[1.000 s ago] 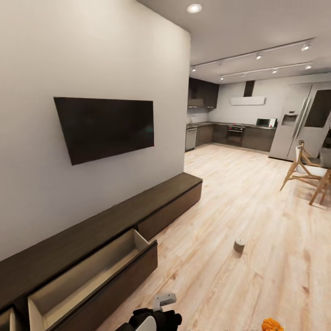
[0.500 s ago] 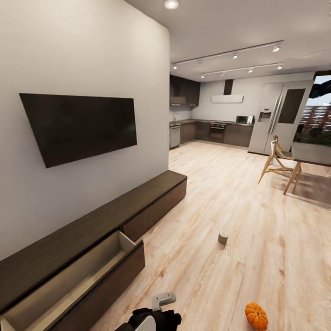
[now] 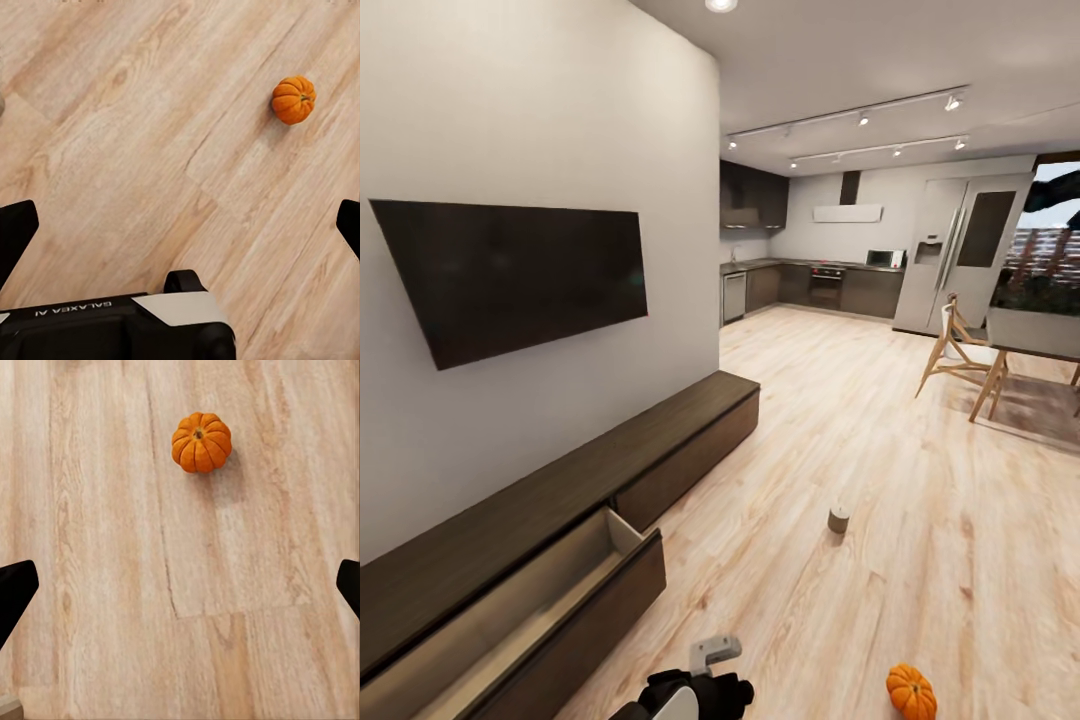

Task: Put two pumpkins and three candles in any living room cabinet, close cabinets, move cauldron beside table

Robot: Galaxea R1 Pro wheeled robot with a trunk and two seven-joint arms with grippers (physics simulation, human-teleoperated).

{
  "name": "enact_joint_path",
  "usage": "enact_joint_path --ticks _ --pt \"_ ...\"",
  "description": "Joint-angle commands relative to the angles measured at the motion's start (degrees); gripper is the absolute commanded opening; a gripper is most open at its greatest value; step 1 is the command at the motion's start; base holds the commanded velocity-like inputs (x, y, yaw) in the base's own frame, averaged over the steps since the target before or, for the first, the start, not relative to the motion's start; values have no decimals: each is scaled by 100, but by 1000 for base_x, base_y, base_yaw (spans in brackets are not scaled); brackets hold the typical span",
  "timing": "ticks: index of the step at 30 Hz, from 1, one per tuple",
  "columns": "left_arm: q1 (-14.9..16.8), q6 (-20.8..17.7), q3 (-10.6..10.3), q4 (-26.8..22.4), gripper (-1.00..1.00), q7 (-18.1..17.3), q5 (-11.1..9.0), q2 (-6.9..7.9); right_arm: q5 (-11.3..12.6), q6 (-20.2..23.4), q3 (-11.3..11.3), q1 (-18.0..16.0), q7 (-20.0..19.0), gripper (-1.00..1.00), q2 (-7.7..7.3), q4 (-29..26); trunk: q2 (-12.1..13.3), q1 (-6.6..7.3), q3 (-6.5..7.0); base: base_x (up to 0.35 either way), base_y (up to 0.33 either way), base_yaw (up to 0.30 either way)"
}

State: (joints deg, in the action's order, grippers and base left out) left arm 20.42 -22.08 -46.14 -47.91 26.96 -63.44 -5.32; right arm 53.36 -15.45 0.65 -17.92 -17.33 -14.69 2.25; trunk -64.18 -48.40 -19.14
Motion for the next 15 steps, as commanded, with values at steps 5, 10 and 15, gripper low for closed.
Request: enact_joint_path --ticks 5,10,15 --pt "6 43 -9 -8 100 47 -45 5 29 -7 -16 -10 16 100 -3 21 -5 -1 1 191 -45 0" --pt "6 46 -9 -1 100 47 -45 5 33 -10 -15 -10 26 100 1 21 -5 -1 2 64 -29 0" --pt "6 47 -9 0 100 47 -45 5 34 -7 -20 -10 26 100 -3 21 -5 -1 3 66 -25 -40"
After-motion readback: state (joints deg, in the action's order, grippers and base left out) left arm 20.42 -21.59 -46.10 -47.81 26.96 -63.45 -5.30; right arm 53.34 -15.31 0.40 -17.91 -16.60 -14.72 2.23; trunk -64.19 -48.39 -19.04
